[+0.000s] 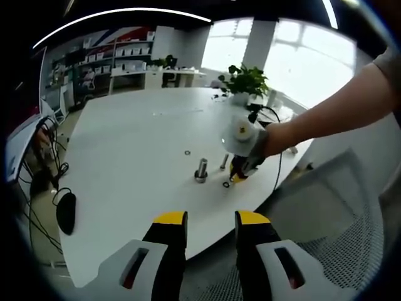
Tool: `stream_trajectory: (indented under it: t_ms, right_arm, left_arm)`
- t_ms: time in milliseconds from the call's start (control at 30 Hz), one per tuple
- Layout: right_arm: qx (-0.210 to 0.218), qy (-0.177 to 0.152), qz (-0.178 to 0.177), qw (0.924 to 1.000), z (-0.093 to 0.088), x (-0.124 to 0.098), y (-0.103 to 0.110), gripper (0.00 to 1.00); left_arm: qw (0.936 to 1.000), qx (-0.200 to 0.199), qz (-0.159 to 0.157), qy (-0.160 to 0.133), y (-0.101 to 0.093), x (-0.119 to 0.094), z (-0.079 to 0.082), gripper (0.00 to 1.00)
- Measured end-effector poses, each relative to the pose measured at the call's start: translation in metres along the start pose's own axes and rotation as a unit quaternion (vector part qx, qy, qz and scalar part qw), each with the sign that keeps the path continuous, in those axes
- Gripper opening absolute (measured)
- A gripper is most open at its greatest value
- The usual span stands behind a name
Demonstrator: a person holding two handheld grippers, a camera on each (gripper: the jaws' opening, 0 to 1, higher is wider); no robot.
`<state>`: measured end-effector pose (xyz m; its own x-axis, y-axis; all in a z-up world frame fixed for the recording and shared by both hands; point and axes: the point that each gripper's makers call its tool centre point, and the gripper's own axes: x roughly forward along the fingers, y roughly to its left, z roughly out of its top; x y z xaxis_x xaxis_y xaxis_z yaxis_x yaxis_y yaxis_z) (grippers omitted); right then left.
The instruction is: Place the washer onto the threaded stud by aligning its center hole with the stud, sliding it down to the base, and recovering from edge contact or off-axis alignment until the washer reaches the visible bottom stop.
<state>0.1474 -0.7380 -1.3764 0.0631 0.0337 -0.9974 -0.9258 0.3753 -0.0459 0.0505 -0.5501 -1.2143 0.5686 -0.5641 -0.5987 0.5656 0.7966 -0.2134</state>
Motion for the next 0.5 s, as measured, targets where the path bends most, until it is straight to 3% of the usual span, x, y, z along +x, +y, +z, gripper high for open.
stream_trajectory:
  t_ms: [267, 500]
  right_arm:
    - [0.011, -0.013, 0.006, 0.9998, -0.0021, -0.0006, 0.0012, 0.14]
    - [0.042, -0.082, -0.018, 0.9956, -0.0015, -0.0029, 0.0048, 0.14]
  left_arm:
    - [1.0000, 0.000, 0.000, 0.000, -0.0002, -0.0002, 0.0003, 0.28]
    - [1.0000, -0.001, -0.002, -0.002, -0.0005, 0.0002, 0.0004, 0.28]
